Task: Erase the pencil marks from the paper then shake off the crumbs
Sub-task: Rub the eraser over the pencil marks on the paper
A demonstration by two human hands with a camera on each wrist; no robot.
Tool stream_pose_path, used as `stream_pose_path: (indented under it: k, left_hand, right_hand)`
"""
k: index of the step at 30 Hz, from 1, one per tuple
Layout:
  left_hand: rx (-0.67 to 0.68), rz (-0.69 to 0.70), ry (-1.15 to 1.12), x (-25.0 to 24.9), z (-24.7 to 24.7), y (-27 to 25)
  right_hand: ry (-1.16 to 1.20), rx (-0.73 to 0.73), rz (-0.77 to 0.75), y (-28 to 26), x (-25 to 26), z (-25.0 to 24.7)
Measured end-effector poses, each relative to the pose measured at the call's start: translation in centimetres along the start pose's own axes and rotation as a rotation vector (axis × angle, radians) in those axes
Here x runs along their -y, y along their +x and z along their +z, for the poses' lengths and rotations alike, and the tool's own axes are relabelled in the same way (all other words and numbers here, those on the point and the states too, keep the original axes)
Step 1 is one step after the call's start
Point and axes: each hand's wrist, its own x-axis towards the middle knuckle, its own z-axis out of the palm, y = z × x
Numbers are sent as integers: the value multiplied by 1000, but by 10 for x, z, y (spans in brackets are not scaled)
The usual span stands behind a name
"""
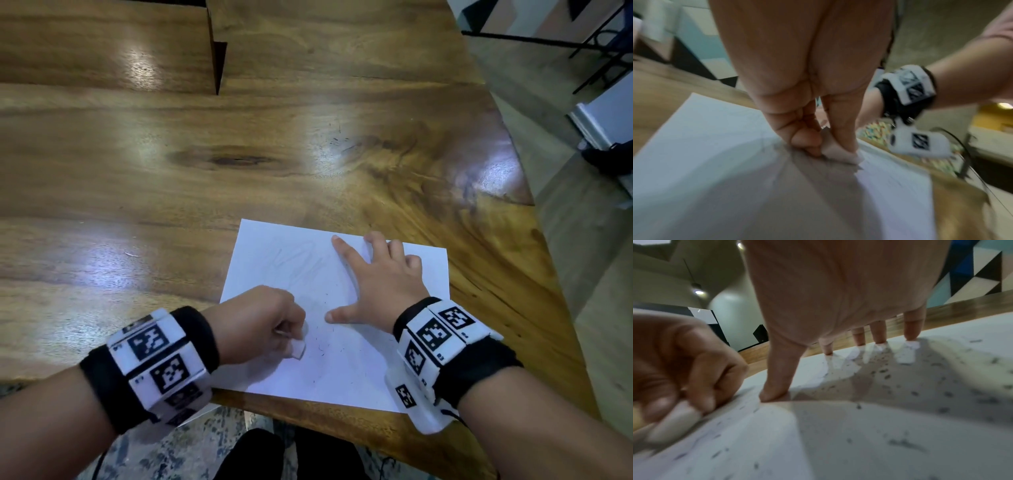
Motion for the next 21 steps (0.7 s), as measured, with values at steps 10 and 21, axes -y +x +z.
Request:
stream_pose_path:
  k: [10, 21]
  left_hand:
    - [-399, -137, 9, -1, -66, 96]
    - [-333, -146, 71, -11, -50, 85]
  right_hand:
    - [-3, -9, 29, -5, 3, 1]
    - [5, -3, 25, -5, 2, 3]
